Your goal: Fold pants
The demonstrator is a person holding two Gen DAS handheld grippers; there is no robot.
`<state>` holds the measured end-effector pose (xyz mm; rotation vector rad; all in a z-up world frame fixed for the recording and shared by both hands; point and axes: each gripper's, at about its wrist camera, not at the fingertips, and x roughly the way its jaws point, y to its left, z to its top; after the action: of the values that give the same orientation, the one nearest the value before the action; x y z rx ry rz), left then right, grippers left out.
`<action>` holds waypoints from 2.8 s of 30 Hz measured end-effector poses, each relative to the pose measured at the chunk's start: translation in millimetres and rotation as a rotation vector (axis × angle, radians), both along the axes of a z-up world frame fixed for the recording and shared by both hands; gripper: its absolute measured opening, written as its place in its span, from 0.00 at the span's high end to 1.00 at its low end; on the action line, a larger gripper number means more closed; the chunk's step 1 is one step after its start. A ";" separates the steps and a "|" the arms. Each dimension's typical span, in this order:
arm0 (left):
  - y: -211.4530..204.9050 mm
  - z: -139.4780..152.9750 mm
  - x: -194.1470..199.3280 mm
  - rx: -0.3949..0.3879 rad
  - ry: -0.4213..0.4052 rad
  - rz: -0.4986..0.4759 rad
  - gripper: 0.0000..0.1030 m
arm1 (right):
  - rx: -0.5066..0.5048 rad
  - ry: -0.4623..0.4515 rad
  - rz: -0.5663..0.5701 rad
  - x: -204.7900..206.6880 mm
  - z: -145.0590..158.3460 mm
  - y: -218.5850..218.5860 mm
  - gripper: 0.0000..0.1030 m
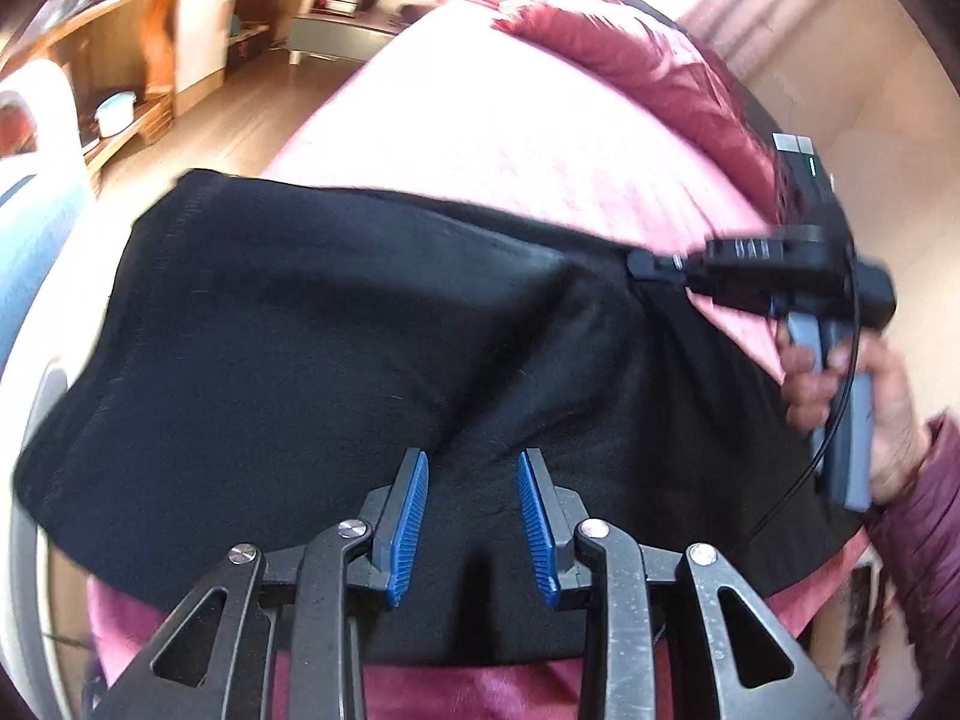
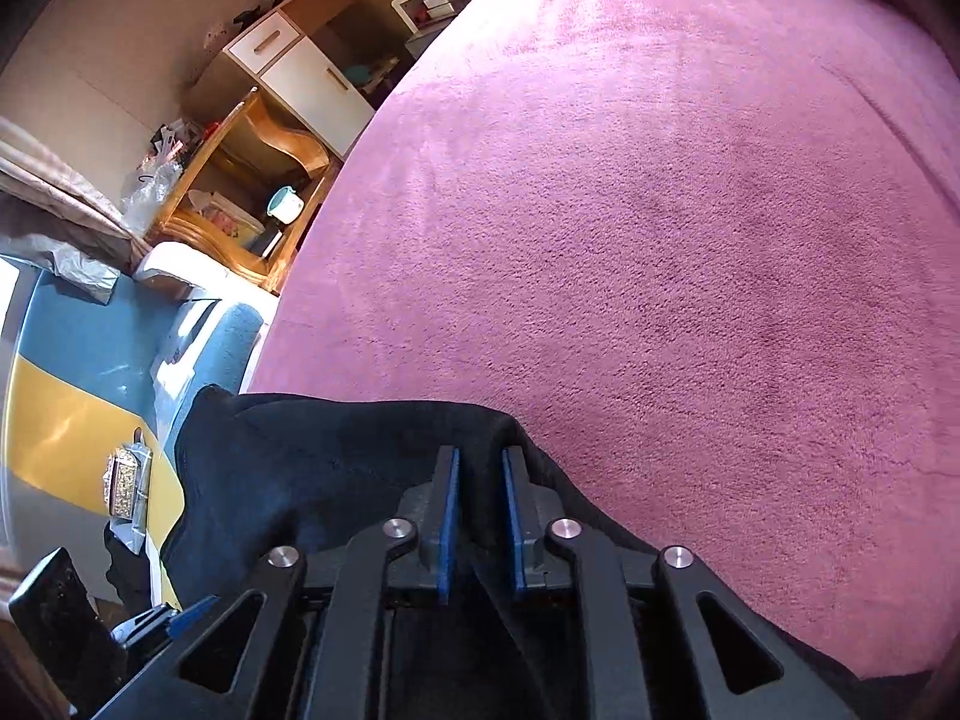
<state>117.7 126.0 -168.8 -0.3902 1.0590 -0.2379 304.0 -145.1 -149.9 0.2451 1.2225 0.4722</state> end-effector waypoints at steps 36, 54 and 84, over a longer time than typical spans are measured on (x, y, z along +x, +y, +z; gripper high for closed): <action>170.0 -32.2 -47.5 -0.077 0.146 0.455 0.94 | 0.025 0.038 -0.104 -225.9 -21.3 -41.0 0.57; 111.7 42.2 -62.8 0.173 -0.078 0.364 0.77 | 0.121 0.022 -0.158 -241.1 -24.8 -72.5 0.55; -127.3 6.8 -32.3 0.220 -0.039 -0.318 0.77 | 0.130 -0.020 -1.281 -369.8 -8.7 -498.6 0.76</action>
<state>85.5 -1.3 -162.0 -0.0173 1.0943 -0.4057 -65.8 -643.7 -158.6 1.0353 0.7954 -0.5632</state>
